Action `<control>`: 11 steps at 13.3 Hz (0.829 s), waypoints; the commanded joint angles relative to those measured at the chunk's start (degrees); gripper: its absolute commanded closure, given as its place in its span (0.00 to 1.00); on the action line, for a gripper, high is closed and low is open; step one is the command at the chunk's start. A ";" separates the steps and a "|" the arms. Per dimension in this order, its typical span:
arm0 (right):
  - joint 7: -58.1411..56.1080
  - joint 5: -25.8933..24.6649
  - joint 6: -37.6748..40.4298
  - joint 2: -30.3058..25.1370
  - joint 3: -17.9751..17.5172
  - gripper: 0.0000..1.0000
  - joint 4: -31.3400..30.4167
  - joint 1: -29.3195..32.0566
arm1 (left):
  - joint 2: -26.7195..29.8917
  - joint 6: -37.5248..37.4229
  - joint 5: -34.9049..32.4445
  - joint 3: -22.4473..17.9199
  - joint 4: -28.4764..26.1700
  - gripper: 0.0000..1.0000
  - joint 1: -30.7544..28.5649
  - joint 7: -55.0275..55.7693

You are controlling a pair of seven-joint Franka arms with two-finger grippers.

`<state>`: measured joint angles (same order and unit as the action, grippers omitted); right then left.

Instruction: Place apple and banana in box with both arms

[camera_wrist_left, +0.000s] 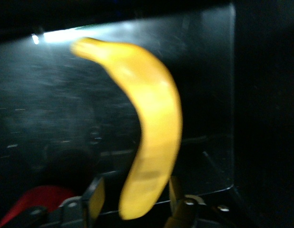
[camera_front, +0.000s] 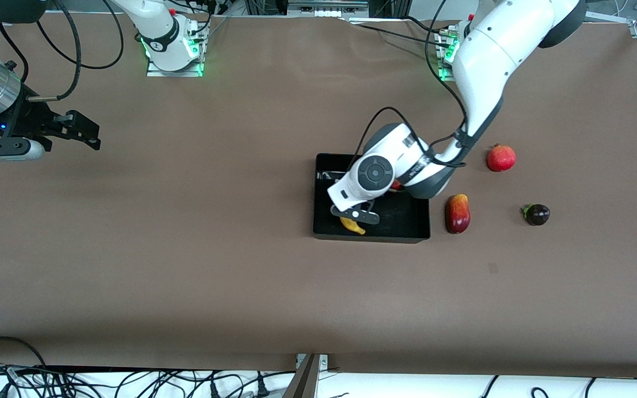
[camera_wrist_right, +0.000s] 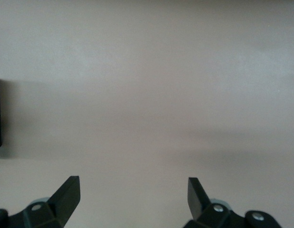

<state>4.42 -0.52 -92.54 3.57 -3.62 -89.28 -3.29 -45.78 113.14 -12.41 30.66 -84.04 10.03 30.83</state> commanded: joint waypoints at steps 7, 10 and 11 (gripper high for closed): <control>0.24 -0.98 0.08 0.03 -0.07 0.00 0.60 -0.14 | 20.10 -30.50 1.94 -0.33 11.87 0.00 -18.28 -11.09; 0.24 -0.98 0.00 0.03 -0.07 0.00 0.60 -0.14 | 31.06 -29.38 8.76 -16.87 5.76 0.00 -11.74 -23.43; 0.24 -0.98 0.00 0.03 -0.07 0.00 0.60 -0.14 | 34.15 -26.77 12.03 -22.60 2.94 0.00 -9.96 -23.97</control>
<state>4.42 -0.52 -92.56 3.59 -3.61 -89.22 -3.29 -19.38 83.52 -5.69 18.20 -74.13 -4.37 10.64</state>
